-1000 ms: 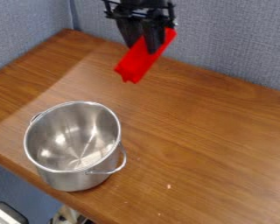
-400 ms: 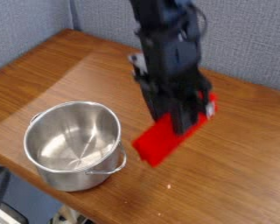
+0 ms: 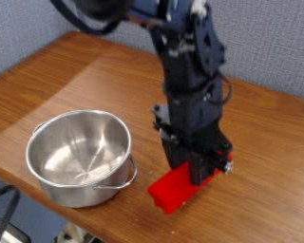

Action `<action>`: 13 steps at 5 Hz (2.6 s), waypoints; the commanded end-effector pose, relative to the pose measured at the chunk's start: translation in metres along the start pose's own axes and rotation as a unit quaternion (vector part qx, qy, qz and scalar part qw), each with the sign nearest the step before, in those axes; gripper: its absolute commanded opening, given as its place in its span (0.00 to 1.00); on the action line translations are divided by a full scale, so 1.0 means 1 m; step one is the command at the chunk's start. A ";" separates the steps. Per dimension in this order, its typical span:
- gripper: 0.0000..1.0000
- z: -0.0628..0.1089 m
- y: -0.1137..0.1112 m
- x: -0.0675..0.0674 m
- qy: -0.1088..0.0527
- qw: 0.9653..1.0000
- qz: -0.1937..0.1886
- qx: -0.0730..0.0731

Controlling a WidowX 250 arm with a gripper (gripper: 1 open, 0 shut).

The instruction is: Move the red object from the metal pot to the table

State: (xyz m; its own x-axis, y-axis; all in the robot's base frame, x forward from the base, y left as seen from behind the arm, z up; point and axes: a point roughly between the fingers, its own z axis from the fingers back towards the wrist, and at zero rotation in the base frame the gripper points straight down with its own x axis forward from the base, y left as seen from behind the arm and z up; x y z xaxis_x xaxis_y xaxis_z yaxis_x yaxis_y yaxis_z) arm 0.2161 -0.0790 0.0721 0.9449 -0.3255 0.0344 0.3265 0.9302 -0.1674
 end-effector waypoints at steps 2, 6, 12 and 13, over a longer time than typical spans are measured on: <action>0.00 0.011 -0.003 0.005 -0.017 0.998 0.058 0.012; 1.00 0.010 0.000 0.006 -0.010 0.998 0.067 0.018; 1.00 -0.045 -0.013 0.036 0.001 0.998 0.047 0.029; 1.00 -0.046 -0.016 0.039 -0.003 0.998 0.046 0.032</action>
State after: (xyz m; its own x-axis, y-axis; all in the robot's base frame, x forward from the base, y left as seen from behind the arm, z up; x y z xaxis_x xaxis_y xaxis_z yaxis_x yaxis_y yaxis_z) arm 0.2417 -0.1098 0.0241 0.9754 -0.2202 -0.0051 0.2183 0.9699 -0.1082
